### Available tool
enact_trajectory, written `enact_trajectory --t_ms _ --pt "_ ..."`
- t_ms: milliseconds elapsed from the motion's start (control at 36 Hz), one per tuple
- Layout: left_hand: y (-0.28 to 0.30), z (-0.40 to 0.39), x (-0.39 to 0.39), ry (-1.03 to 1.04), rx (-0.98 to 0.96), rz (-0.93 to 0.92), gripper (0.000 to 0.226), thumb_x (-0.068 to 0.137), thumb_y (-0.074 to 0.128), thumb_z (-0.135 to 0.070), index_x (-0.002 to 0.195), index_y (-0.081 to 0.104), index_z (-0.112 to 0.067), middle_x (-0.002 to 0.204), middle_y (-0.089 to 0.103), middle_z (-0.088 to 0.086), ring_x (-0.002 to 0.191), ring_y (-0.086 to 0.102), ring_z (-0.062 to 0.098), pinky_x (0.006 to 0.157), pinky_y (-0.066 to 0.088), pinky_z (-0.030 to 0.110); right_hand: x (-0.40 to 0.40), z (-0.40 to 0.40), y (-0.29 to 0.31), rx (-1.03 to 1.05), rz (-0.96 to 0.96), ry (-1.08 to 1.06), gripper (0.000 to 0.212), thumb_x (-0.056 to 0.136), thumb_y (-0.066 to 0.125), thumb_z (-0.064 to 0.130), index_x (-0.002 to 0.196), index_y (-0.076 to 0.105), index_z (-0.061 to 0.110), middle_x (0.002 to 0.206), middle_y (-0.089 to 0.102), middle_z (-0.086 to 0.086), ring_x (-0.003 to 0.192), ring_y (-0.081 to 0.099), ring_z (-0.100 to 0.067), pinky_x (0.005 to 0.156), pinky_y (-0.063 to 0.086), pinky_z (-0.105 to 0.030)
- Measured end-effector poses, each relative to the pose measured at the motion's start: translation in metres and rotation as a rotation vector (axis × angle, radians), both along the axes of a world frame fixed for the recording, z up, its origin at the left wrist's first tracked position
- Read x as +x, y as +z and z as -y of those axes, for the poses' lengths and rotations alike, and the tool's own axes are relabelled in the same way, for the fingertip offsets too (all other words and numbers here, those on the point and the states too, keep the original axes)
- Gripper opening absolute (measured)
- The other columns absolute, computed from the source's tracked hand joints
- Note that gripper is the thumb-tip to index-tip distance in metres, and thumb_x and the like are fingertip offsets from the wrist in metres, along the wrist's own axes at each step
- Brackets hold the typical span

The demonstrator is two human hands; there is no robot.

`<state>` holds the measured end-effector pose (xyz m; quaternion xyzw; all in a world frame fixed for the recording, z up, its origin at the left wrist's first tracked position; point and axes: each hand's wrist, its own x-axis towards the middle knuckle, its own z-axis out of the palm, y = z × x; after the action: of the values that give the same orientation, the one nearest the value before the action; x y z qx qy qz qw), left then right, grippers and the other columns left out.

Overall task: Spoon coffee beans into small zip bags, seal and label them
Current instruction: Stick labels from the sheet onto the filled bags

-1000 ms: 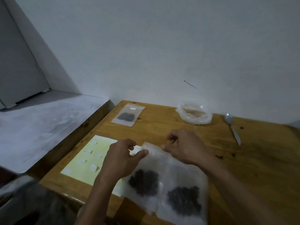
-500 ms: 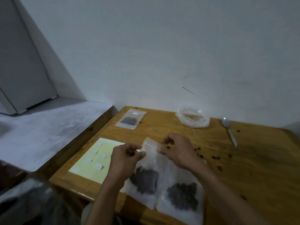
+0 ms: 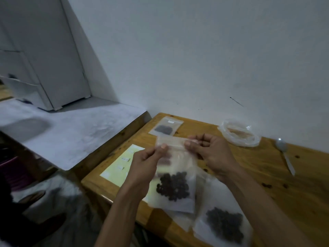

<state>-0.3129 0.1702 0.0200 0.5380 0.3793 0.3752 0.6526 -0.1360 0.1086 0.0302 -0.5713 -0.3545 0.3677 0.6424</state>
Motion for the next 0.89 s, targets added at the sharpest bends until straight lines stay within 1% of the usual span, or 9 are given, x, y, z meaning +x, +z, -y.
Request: enact_trajectory --t_ms 83,250,306,444,556,611,694,833,889 --pt "0.006 -0.001 -0.011 0.047 -0.021 0.055 0.02 0.091 0.066 -0.027 0.088 0.079 -0.012 0.097 0.077 0.012 0.092 0.074 0.032 0.089 0.055 0.054 -0.012 -0.014 0.004 0.012 -0.014 0.034 0.021 0.075 0.081 0.007 0.093 0.071 0.004 0.08 0.076 -0.008 0.07 0.071 -0.014 0.061 0.058 -0.026" --pt "0.007 -0.015 -0.048 0.258 -0.015 0.06 0.023 0.092 0.061 -0.028 0.101 0.073 -0.01 0.093 0.077 0.008 0.087 0.075 0.025 0.076 0.059 0.047 -0.045 -0.052 -0.001 -0.082 0.006 0.105 0.027 0.09 0.071 0.031 0.09 0.074 0.005 0.086 0.074 -0.013 0.077 0.068 -0.019 0.071 0.061 -0.035" --pt "0.005 -0.023 -0.063 0.343 -0.011 0.055 0.022 0.094 0.061 -0.028 0.1 0.073 -0.01 0.091 0.077 0.008 0.085 0.076 0.024 0.074 0.059 0.047 -0.057 -0.066 -0.006 -0.114 0.101 0.085 0.029 0.095 0.066 0.031 0.085 0.074 0.006 0.08 0.073 -0.006 0.073 0.067 -0.015 0.063 0.056 -0.025" --pt "0.001 -0.045 -0.093 0.535 -0.018 0.049 0.019 0.094 0.066 -0.024 0.09 0.074 -0.008 0.082 0.078 0.005 0.075 0.076 0.017 0.073 0.057 0.039 -0.08 -0.104 -0.027 -0.247 0.567 0.066 0.023 0.094 0.066 0.022 0.074 0.072 0.012 0.073 0.07 0.004 0.068 0.063 -0.009 0.06 0.049 -0.026" --pt "-0.006 -0.069 -0.112 0.592 -0.01 0.04 0.019 0.094 0.066 -0.026 0.084 0.075 -0.012 0.093 0.076 0.01 0.098 0.071 0.028 0.089 0.055 0.047 -0.093 -0.137 -0.045 -0.393 0.78 0.076 0.03 0.089 0.067 0.031 0.063 0.064 0.017 0.07 0.069 0.002 0.074 0.066 -0.021 0.072 0.056 -0.036" --pt "-0.007 -0.079 -0.118 0.594 0.004 0.031 0.019 0.095 0.065 -0.026 0.083 0.074 -0.015 0.089 0.077 0.006 0.095 0.072 0.025 0.087 0.056 0.044 -0.098 -0.151 -0.051 -0.491 0.877 0.077 0.028 0.086 0.065 0.04 0.069 0.065 0.018 0.077 0.07 0.001 0.081 0.066 -0.026 0.08 0.055 -0.041" --pt "-0.006 -0.09 -0.121 0.607 0.032 0.031 0.018 0.096 0.062 -0.026 0.085 0.072 -0.015 0.077 0.077 -0.003 0.075 0.072 0.011 0.075 0.057 0.032 -0.104 -0.167 -0.062 -0.589 0.958 0.061 0.032 0.08 0.064 0.05 0.079 0.064 0.018 0.081 0.068 0.002 0.088 0.065 -0.029 0.089 0.049 -0.045" --pt "-0.011 -0.103 -0.124 0.622 0.016 0.058 0.018 0.094 0.066 -0.026 0.081 0.073 -0.016 0.081 0.077 0.003 0.087 0.073 0.023 0.077 0.06 0.038 -0.112 -0.181 -0.073 -0.619 0.995 -0.004 0.038 0.079 0.064 0.058 0.083 0.067 0.02 0.085 0.07 0.0 0.088 0.063 -0.029 0.088 0.038 -0.044" --pt "-0.013 -0.105 -0.123 0.619 0.011 0.068 0.018 0.093 0.067 -0.025 0.079 0.073 -0.015 0.078 0.077 0.001 0.081 0.074 0.018 0.078 0.059 0.038 -0.115 -0.184 -0.074 -0.627 0.997 -0.023 0.038 0.079 0.066 0.057 0.087 0.068 0.02 0.088 0.069 0.0 0.091 0.061 -0.028 0.086 0.034 -0.045"
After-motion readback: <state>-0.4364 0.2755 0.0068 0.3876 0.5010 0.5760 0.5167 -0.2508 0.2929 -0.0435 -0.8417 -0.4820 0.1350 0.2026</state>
